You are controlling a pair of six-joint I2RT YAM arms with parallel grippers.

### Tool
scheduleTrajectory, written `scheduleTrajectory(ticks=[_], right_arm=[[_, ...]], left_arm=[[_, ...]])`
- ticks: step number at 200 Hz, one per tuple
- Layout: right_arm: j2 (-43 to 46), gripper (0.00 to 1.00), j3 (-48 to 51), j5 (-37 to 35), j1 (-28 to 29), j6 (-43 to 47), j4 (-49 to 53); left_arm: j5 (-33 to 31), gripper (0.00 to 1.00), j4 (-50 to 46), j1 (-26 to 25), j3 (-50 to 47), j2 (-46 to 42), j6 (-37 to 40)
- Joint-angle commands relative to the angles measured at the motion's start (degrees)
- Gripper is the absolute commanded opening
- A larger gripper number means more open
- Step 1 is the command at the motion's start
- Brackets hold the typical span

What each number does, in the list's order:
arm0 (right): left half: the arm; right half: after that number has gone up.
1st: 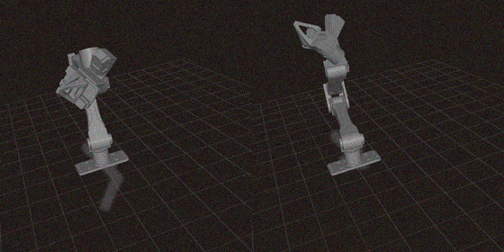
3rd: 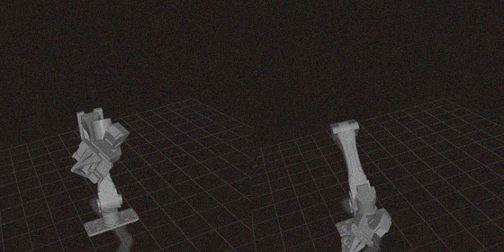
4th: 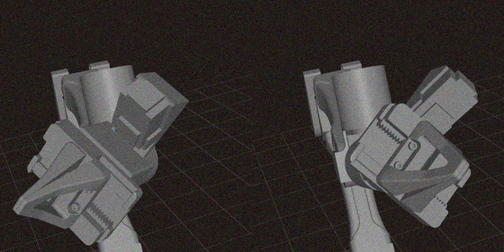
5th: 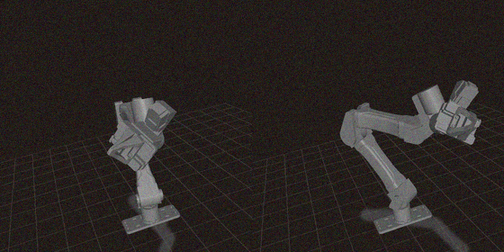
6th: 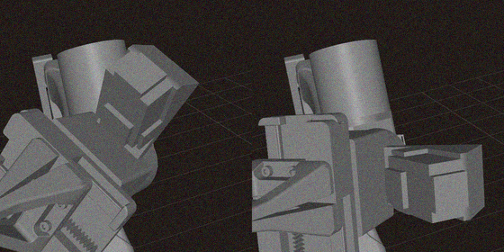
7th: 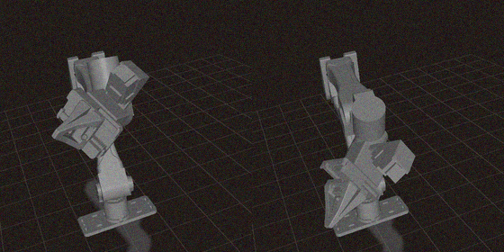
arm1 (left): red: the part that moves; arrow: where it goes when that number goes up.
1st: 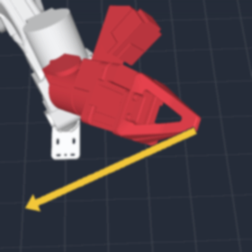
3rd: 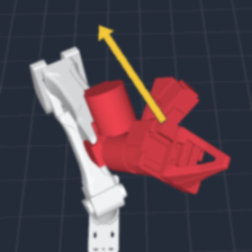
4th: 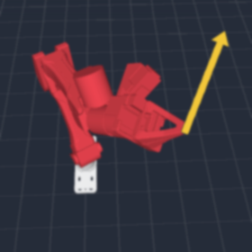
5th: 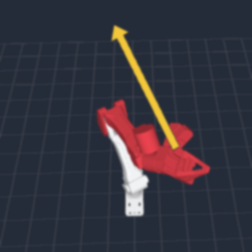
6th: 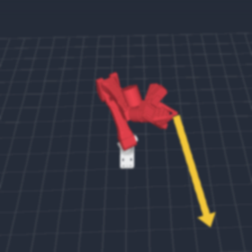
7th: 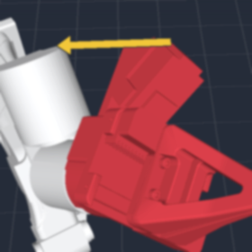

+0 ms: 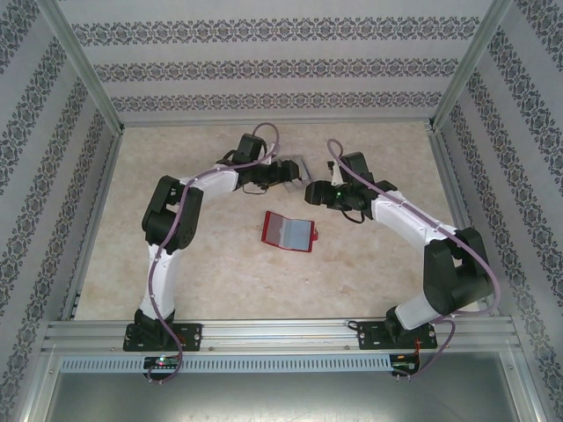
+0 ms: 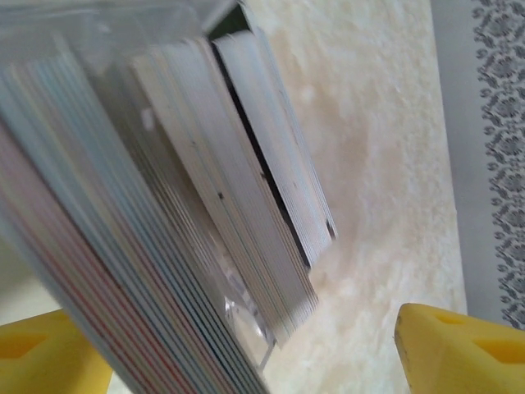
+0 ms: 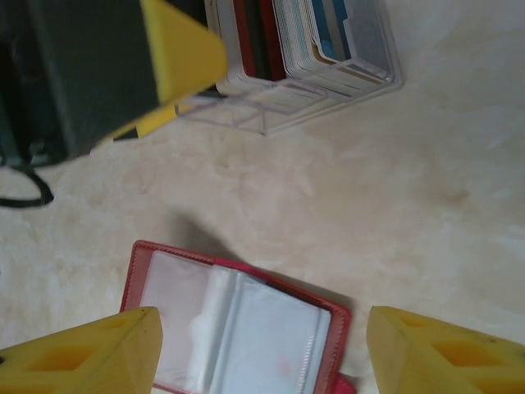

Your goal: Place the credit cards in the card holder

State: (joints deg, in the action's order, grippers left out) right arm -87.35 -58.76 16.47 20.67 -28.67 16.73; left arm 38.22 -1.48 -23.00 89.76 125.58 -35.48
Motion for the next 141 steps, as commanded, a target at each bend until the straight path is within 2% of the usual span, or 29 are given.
scheduleTrajectory(ticks=[1, 18, 48, 76, 104, 141], right_arm=[[0.5, 0.68, -3.6, -1.7, -0.4, 1.6, 1.0], [-2.2, 0.68, -7.1, -1.0, -0.2, 4.7, 1.6], [-8.6, 0.67, -14.8, -1.7, 2.0, 10.1, 5.4], [-15.7, 0.67, -23.4, -9.0, 6.4, 14.7, 10.9], [-23.7, 0.65, -31.9, -13.8, 9.4, 16.2, 15.6], [-32.2, 0.65, -42.1, -22.7, 12.0, 18.0, 21.2]], left_arm=[[0.1, 0.87, 8.4, 0.4, -4.5, -7.3, -0.6], [-1.7, 0.88, 12.0, 1.8, -10.8, -12.3, -0.6], [-6.2, 0.90, 11.2, 5.1, -20.0, -21.2, 0.7], [-12.5, 0.92, 12.2, 8.7, -29.8, -28.8, -0.5], [-22.7, 0.93, 10.4, 10.1, -38.5, -34.5, 1.5], [-28.5, 0.95, 15.2, 12.9, -47.8, -39.0, 0.7]])
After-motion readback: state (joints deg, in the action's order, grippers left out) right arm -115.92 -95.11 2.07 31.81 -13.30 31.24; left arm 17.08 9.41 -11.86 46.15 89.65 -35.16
